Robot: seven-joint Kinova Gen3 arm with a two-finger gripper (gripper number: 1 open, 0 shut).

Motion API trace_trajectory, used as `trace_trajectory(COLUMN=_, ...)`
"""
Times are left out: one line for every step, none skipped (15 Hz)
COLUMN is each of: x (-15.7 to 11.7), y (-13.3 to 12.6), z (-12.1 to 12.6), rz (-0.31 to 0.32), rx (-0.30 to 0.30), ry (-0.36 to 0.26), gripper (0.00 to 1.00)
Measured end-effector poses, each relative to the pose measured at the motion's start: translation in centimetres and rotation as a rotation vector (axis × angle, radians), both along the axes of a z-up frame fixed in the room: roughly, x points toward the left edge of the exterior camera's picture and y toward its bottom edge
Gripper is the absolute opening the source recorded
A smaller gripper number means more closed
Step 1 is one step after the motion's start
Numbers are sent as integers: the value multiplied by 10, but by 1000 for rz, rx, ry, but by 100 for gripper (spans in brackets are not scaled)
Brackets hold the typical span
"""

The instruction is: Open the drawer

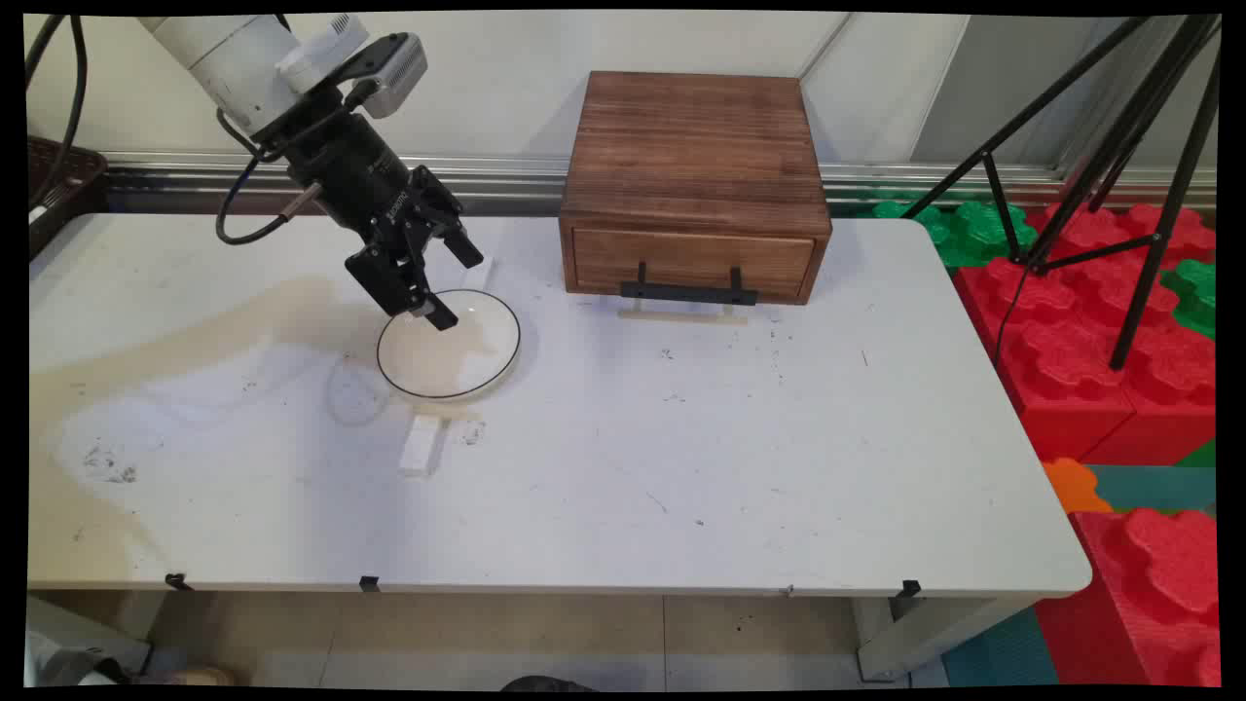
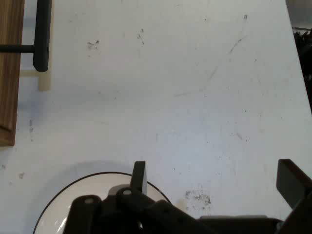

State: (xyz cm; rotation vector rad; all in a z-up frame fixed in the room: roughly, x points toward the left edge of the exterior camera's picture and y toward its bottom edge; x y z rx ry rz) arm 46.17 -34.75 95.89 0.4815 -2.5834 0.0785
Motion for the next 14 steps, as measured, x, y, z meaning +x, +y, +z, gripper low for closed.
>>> trace_trajectory(x=0, y=0, z=0, rz=1, rx=0, ry=-1, gripper=100)
trace_trajectory(x=0, y=0, z=0, rz=1, rx=-1, ry=-1, gripper=100)
trace_trajectory(x=-1, y=-1, z=1, rz=1, rx=-1, ry=-1, gripper=100)
trace_trajectory(x=-1, y=-2, z=2, rz=2, rx=-3, ry=-1, gripper=100)
trace_trajectory(x=-2, y=-3, z=2, rz=2, rx=-5, ry=-2, gripper=100)
trace_trajectory(x=-3, y=-3, z=3, rz=3, rx=-6, ry=-3, gripper=100)
trace_trajectory(x=-3, y=-4, z=4, rz=5, rx=-9, ry=-3, gripper=100)
trace_trajectory(x=-4, y=-5, z=5, rz=6, rx=-11, ry=-3, gripper=100)
trace_trajectory(x=-6, y=-6, z=7, rz=7, rx=-14, ry=-3, gripper=100)
trace_trajectory(x=-8, y=-9, z=9, rz=8, rx=-18, ry=-2, gripper=100)
trace_trajectory(x=-10, y=-10, z=11, rz=10, rx=-22, ry=-2, gripper=100)
trace_trajectory(x=-13, y=-12, z=12, rz=12, rx=-25, ry=-1, gripper=100)
trace_trajectory(x=-15, y=-13, z=13, rz=14, rx=-26, ry=0, gripper=100)
trace_trajectory(x=-18, y=-15, z=14, rz=16, rx=-29, ry=1, gripper=100)
